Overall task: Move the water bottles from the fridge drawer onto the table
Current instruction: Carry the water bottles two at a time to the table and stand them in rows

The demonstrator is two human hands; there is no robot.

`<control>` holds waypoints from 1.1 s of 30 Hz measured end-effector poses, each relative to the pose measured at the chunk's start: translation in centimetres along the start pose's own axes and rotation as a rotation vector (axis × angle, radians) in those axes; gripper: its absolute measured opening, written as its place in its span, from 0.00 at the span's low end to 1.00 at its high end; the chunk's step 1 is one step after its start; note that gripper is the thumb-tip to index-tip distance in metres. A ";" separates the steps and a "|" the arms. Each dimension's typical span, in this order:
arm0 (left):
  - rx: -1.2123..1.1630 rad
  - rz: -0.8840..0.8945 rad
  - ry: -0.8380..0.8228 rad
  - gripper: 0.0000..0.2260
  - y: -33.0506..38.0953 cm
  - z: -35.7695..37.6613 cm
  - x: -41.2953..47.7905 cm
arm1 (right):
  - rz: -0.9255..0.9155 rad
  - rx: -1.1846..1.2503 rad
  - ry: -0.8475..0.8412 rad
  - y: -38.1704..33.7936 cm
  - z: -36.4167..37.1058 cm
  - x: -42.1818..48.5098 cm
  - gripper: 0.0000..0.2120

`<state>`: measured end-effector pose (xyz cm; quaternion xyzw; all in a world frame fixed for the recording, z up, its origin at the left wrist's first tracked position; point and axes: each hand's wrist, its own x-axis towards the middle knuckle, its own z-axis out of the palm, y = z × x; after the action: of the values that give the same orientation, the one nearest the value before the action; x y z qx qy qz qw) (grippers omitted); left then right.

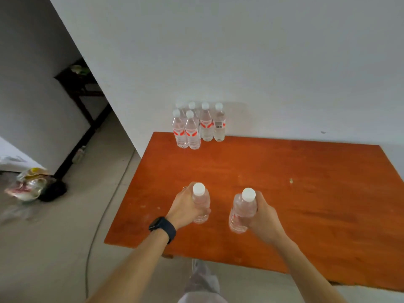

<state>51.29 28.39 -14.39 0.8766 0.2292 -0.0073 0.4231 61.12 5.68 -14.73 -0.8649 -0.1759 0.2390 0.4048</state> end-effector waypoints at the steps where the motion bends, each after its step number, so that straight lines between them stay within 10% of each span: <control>1: 0.007 0.004 -0.014 0.32 -0.3 -0.5 2.1 | 0.013 -0.009 0.000 -0.5 0.5 1.6 0.28; 9: 0.131 0.091 -0.105 0.29 -1.8 -3.2 15.7 | 0.122 0.015 0.004 -2.9 2.9 12.5 0.32; 25: 0.882 0.531 0.361 0.32 0.2 -5.2 32.6 | 0.088 0.072 0.060 -6.5 1.6 32.5 0.38; 33: 0.881 0.471 0.367 0.26 1.7 -7.7 36.2 | 0.039 0.113 0.090 -7.7 2.0 36.9 0.33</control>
<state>83.00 47.60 -15.69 0.9858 0.0717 0.1459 -0.0421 89.58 30.01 -19.83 -0.8538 -0.1270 0.2172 0.4557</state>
